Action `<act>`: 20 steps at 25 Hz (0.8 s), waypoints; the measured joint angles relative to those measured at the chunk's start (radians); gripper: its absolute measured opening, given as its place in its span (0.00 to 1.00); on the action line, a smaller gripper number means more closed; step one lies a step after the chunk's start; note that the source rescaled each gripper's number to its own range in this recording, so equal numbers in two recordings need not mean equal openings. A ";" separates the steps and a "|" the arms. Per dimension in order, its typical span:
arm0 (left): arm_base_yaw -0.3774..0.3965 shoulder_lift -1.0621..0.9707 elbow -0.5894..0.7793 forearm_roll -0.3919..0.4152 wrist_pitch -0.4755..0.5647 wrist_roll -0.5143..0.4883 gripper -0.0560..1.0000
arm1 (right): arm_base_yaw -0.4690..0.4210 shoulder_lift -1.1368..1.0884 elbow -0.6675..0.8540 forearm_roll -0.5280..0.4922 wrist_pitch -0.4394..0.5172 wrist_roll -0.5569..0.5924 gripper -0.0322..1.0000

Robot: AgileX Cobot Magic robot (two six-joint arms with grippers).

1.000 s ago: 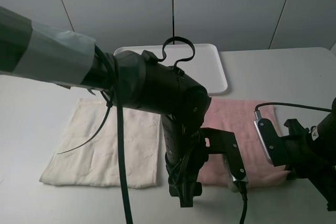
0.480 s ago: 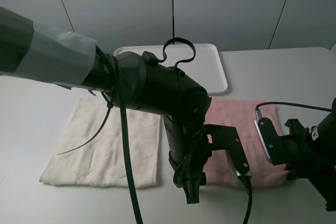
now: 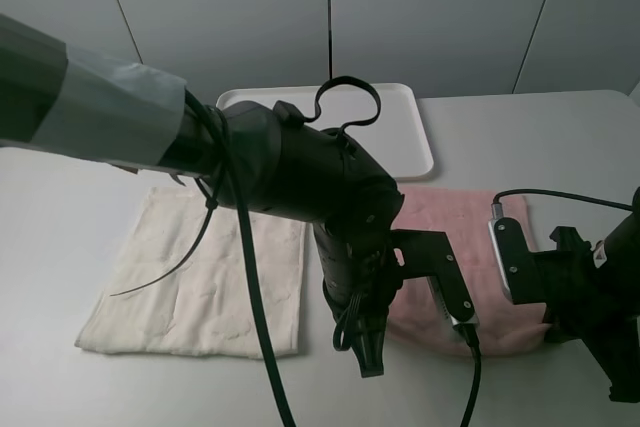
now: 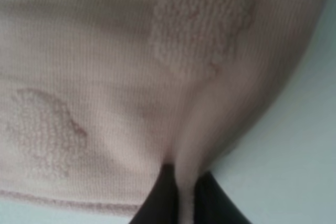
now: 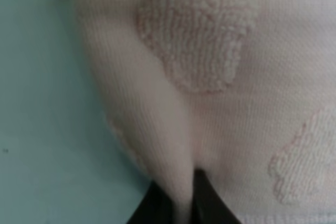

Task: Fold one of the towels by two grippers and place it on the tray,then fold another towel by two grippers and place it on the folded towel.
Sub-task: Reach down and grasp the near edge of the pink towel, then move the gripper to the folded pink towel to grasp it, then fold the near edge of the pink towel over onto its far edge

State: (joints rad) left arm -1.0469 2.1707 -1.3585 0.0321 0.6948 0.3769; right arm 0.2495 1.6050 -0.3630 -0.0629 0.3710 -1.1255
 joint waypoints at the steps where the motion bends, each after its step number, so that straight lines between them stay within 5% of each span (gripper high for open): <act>1: 0.000 0.000 0.000 0.002 -0.002 -0.002 0.05 | 0.000 -0.005 0.000 0.000 -0.004 0.029 0.04; 11: 0.008 -0.062 0.000 0.153 -0.065 -0.112 0.05 | 0.000 -0.197 0.016 0.000 -0.004 0.308 0.03; 20: 0.110 -0.122 0.000 0.162 -0.163 -0.242 0.05 | 0.000 -0.302 -0.068 0.000 0.003 0.669 0.03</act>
State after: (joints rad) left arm -0.9372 2.0485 -1.3585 0.1943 0.5317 0.1352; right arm 0.2495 1.3026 -0.4312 -0.0629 0.3741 -0.4566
